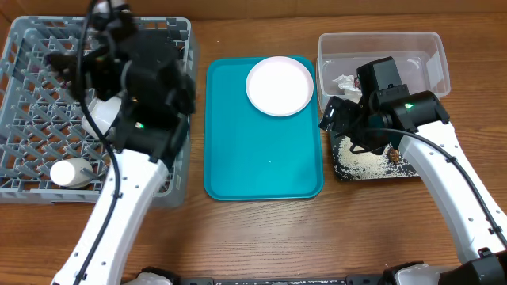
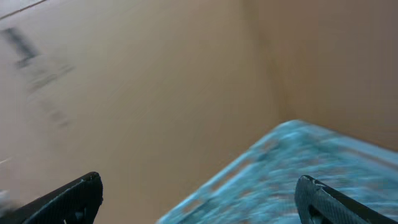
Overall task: Sort waste into correct bins and load items into the dishwasher
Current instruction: 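Release the grey bowl and raise the left gripper from the rack, then move the left gripper over the white plate and grasp its rim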
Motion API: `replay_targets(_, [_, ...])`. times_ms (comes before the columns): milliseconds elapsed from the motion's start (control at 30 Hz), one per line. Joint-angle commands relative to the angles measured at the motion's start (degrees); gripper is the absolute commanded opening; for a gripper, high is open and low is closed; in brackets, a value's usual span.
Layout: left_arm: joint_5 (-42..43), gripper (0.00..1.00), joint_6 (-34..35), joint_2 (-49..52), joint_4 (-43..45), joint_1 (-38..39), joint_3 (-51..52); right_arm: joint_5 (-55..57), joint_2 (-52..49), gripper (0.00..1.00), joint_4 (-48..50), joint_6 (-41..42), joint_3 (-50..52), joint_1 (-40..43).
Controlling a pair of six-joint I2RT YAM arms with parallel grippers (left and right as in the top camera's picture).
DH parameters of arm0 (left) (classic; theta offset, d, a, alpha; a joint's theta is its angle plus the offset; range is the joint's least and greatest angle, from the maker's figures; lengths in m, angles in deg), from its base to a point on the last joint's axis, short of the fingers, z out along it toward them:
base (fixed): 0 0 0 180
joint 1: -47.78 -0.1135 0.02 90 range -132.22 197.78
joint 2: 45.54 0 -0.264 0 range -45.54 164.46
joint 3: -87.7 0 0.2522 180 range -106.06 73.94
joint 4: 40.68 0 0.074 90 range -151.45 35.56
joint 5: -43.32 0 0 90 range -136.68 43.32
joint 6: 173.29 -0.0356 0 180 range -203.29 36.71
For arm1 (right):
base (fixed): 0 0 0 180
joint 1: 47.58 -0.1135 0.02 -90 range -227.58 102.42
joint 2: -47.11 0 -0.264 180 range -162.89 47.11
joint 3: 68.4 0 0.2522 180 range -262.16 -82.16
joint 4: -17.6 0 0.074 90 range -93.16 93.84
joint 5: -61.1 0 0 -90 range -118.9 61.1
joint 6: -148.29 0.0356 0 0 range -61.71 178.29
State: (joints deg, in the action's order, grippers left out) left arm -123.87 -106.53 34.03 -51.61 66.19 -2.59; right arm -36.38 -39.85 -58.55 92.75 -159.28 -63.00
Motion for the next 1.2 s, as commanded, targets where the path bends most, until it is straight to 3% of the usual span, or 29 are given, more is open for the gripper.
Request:
replay_targets(0, [8.7, 1.00, 5.6, -2.8, 0.1, 5.4, -0.5, -0.1, 0.8, 1.00, 0.3, -0.2, -0.1, 0.0])
replay_targets(100, [13.4, 1.00, 9.7, -3.8, -3.8, 11.1, -0.5, -0.1, 0.8, 1.00, 0.3, -0.2, -0.1, 0.0])
replay_targets(267, [31.4, 1.00, 20.3, -6.1, -17.5, 17.3, -0.5, -0.1, 0.8, 1.00, 0.3, -0.2, -0.1, 0.0])
replay_targets(500, [53.0, 1.00, 40.9, -6.9, -35.3, 15.3, -0.5, -0.1, 0.8, 1.00, 0.2, -0.4, -0.1, 0.0])
replay_targets(667, [61.8, 1.00, 44.2, -6.9, -44.7, 13.5, -0.5, -0.1, 0.8, 1.00, 0.2, -0.3, -0.1, 0.0])
replay_targets(867, [65.2, 1.00, 44.6, -6.4, -48.0, 13.5, -0.5, -0.1, 0.8, 1.00, 0.4, -0.3, -0.1, 0.0])
replay_targets(1033, [66.6, 1.00, 53.8, -2.0, -47.7, 11.4, -0.5, -0.1, 0.8, 1.00, -0.1, -0.3, -0.1, 0.0])
replay_targets(1167, [79.0, 0.98, 53.6, 4.0, -42.1, 6.5, -0.6, -0.1, 0.8, 1.00, -0.7, -0.3, -0.1, 0.0])
